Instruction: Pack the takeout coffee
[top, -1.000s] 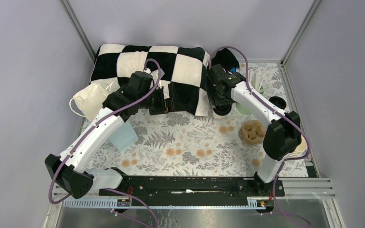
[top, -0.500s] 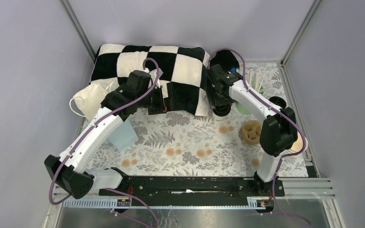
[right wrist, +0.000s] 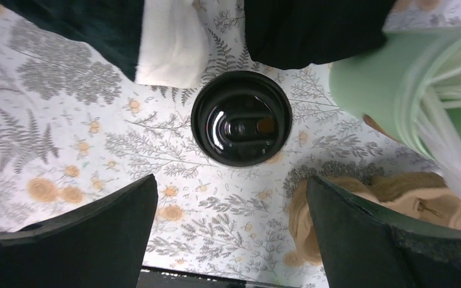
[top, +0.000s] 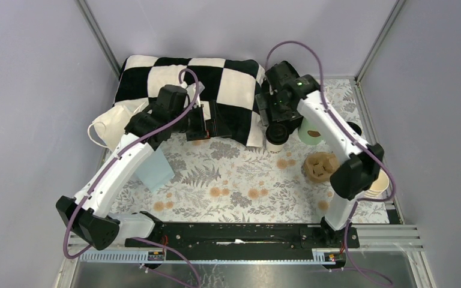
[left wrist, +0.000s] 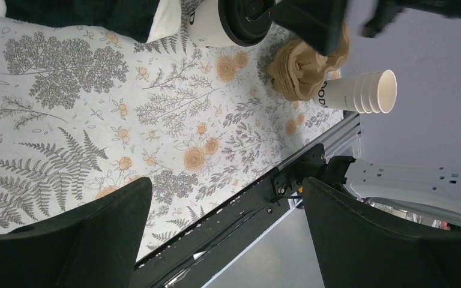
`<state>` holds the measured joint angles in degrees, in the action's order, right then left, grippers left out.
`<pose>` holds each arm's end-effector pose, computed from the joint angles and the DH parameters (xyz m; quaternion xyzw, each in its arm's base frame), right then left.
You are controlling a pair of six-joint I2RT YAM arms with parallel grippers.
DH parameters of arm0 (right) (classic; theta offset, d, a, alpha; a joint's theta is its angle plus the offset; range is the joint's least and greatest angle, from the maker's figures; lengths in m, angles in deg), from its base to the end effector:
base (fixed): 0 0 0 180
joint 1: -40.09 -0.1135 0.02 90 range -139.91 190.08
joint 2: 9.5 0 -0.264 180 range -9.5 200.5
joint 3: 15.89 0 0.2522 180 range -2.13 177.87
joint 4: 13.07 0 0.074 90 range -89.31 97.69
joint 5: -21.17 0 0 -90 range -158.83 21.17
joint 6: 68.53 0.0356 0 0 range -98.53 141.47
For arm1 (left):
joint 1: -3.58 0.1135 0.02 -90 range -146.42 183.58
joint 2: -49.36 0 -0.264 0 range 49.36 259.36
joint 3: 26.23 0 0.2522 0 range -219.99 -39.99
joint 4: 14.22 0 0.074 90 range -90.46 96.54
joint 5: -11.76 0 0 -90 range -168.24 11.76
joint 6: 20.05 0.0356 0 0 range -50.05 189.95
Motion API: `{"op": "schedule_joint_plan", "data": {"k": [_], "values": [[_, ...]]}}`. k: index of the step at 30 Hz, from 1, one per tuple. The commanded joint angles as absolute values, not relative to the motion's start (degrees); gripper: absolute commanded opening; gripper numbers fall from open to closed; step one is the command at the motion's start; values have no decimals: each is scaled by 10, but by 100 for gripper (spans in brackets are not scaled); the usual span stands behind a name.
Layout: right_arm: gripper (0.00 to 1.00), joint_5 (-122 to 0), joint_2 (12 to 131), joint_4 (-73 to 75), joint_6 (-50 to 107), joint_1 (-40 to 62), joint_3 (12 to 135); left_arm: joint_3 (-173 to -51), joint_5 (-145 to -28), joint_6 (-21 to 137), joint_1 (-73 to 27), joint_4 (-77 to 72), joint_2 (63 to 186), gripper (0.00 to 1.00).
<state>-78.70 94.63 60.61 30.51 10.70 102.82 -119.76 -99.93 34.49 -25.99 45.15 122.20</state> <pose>0.3380 0.1834 0.3394 -0.1471 0.9492 0.0091 0.2779 0.2211 -0.1406 0.3879 0.0359 0.8883 -0.3716 0.2675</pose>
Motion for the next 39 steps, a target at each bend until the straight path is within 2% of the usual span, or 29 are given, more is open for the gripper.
{"op": "schedule_joint_plan", "data": {"k": [1,6,12,17,19,23,26,39], "values": [[100,-802,856,721,331,112,1108,-1232,-1023,376,-250,436,1224,99],[90,-872,789,797,420,193,1081,-1244,-1030,423,-247,453,1224,99],[93,-927,688,834,552,416,956,-1229,-1043,455,-265,444,1229,99],[95,-859,625,769,538,586,854,-1268,-972,515,-357,471,1242,99],[96,-857,628,760,516,609,842,-1255,-966,522,-373,467,1235,99],[80,-819,647,744,486,653,806,-1219,-944,533,-375,468,1214,99],[77,-807,644,718,478,659,763,-1214,-947,538,-375,466,1212,99],[46,-785,636,659,459,669,672,-1204,-947,543,-376,463,1226,99]]}}
